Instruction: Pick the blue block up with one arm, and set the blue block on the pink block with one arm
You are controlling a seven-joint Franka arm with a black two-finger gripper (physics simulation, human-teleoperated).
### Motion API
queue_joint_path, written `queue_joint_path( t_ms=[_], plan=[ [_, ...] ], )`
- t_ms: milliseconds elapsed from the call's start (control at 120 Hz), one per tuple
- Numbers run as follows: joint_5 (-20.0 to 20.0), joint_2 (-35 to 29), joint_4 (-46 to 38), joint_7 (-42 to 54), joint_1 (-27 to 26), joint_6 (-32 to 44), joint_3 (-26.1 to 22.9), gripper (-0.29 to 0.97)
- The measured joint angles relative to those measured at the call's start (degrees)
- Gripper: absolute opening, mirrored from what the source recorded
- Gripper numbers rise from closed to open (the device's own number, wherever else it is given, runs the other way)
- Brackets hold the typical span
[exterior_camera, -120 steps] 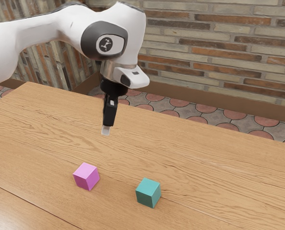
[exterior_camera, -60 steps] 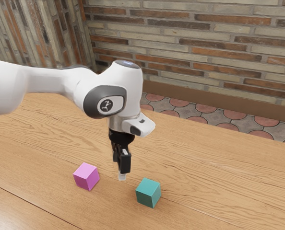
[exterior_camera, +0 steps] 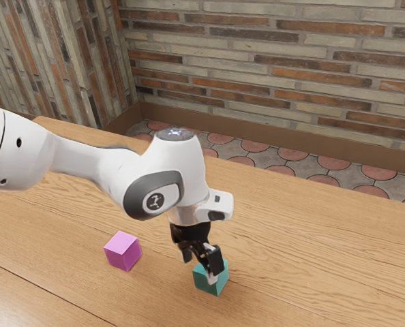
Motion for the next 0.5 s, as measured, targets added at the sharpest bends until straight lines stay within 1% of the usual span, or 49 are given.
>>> queue_joint_path(
  t_ms=[150,350,467,500],
  plan=[
    [0.4,4.3,0.3,-4.6,0.0,2.5,0.1,0.68],
    [0.6,5.3,0.8,-9.1,0.0,4.2,0.5,0.68],
    [0.7,5.5,1.0,-11.0,1.1,4.6,0.8,0.68],
    [1.4,6.0,1.3,-11.5,1.2,4.6,0.8,0.68]
  ],
)
